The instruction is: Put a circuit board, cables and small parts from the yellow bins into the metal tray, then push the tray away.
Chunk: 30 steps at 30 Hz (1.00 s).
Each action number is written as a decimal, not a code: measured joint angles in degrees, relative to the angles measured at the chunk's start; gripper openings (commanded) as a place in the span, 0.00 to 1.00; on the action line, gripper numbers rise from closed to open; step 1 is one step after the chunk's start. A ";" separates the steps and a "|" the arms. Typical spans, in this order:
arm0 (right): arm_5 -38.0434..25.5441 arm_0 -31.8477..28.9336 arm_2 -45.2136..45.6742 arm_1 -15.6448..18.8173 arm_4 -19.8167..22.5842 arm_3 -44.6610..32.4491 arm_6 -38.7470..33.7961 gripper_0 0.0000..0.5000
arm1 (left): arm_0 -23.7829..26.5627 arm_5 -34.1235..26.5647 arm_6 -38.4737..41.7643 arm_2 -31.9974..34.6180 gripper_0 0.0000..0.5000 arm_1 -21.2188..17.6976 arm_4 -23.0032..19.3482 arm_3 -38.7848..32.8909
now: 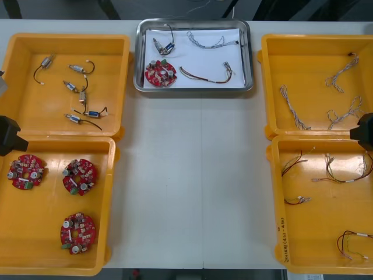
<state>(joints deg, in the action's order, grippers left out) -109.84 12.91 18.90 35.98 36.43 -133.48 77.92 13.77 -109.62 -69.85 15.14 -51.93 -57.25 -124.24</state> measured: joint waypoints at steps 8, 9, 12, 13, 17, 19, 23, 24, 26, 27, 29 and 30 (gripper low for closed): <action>0.00 -1.79 1.94 0.05 3.76 5.05 -0.20 1.00 | 0.00 0.00 0.00 0.00 1.00 0.00 0.00 0.00; 0.00 -1.95 1.96 0.05 3.80 5.18 -0.20 1.00 | 0.00 0.00 0.00 0.00 1.00 0.00 0.00 0.00; 0.00 -2.52 1.96 0.05 3.85 5.24 -0.22 1.00 | 0.00 0.00 0.00 0.00 1.00 0.00 0.00 0.00; 0.00 -2.70 1.96 0.05 3.86 5.29 -0.25 1.00 | 0.00 0.00 0.00 0.00 1.00 0.00 0.00 0.00; 0.00 -2.99 1.96 0.05 3.94 5.94 -0.96 1.00 | 0.00 0.00 0.00 0.00 1.00 0.00 0.00 0.00; 0.00 -3.01 1.96 0.05 4.13 6.23 -1.93 1.00 | 0.00 0.00 0.00 0.00 1.00 0.00 0.00 0.00; 0.00 -3.04 1.96 0.05 4.28 6.38 -2.05 1.00 | 0.00 0.00 0.00 0.00 1.00 0.00 0.00 0.00; 0.00 -3.05 1.96 0.05 4.28 6.38 -2.05 1.00 | 0.00 0.00 0.00 0.00 1.00 0.00 0.00 0.00; 0.00 -3.05 1.96 0.05 4.28 6.38 -2.05 1.00 | 0.00 0.00 0.00 0.00 1.00 0.00 0.00 0.00; 0.00 -3.05 1.96 0.05 4.28 6.38 -2.05 1.00 | 0.00 0.00 0.00 0.00 1.00 0.00 0.00 0.00; 0.00 -3.06 1.96 0.05 4.28 6.39 -2.05 1.00 | 0.00 0.00 0.00 0.00 1.00 0.00 0.00 0.00; 0.00 -3.07 1.96 0.05 4.29 6.39 -2.05 1.00 | 0.00 0.00 0.00 0.00 1.00 0.00 0.00 0.00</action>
<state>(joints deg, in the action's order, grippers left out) -109.84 9.84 20.85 36.03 40.72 -127.09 75.86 13.77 -109.62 -69.85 15.14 -51.93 -57.25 -124.23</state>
